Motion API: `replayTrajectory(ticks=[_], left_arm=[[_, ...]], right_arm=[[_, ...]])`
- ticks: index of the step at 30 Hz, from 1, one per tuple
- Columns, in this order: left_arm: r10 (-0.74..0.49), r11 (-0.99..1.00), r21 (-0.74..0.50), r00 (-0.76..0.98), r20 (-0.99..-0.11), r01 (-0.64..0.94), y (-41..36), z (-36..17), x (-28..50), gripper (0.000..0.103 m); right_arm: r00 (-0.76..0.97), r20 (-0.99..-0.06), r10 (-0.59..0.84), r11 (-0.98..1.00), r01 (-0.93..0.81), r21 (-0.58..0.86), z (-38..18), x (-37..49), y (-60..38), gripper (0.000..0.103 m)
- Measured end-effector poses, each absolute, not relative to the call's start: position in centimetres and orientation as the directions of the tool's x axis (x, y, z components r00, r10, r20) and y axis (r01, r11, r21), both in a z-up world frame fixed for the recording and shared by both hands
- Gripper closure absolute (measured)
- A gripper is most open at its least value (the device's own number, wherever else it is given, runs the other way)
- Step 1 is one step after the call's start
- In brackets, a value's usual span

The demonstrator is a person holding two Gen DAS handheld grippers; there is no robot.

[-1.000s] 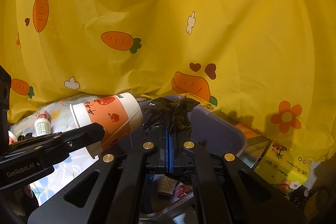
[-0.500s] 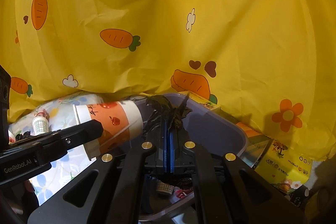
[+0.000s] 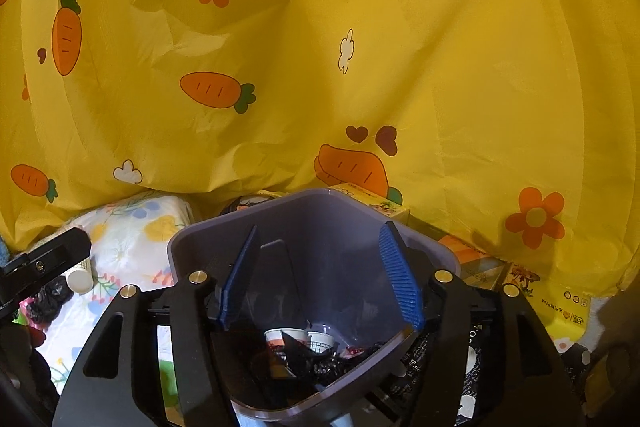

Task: Collect trash
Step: 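Carry the orange cup and black bag to the grey bin and release them, then return both tools to the pile and grasp the green foam net with left tool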

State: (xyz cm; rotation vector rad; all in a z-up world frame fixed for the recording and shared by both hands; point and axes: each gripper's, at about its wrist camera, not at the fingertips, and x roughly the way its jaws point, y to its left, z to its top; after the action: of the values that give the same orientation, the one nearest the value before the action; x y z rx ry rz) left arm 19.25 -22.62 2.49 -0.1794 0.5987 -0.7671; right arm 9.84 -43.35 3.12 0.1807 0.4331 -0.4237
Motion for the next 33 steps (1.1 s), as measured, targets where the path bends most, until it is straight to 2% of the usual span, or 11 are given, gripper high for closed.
replayTrajectory(ticks=[5,8,18,22,26,33], left_arm=[[-0.665,0.746,-0.357,0.592,-0.456,0.562,-20.1,2.1,18.8,0.007],[-0.608,0.792,-0.308,0.634,-0.478,0.527,-18.1,2.0,18.2,0.007],[-0.258,0.965,-0.103,0.797,-0.546,0.242,-5.1,0.1,16.4,0.007],[-0.145,0.989,-0.080,0.804,-0.577,0.122,0.7,-1.2,16.3,0.007],[-0.104,0.994,-0.095,0.777,-0.621,0.058,4.1,-2.6,16.5,0.007],[-0.109,0.993,-0.103,0.722,-0.684,0.053,4.7,-5.0,18.5,0.009]], right_arm=[[0.814,-0.438,-0.382,0.890,0.452,0.063,3.2,9.3,-42.5,0.031],[0.815,-0.425,-0.395,0.886,0.459,0.057,3.4,8.8,-41.8,0.028],[0.864,-0.422,-0.276,0.941,0.332,0.066,2.7,9.8,-36.0,0.026],[0.882,-0.435,-0.182,0.970,0.235,0.069,2.3,10.9,-32.2,0.026],[0.883,-0.458,-0.101,0.987,0.147,0.064,1.6,12.1,-28.1,0.026],[0.869,-0.495,-0.005,0.999,0.027,0.037,0.7,12.7,-22.7,0.026]])
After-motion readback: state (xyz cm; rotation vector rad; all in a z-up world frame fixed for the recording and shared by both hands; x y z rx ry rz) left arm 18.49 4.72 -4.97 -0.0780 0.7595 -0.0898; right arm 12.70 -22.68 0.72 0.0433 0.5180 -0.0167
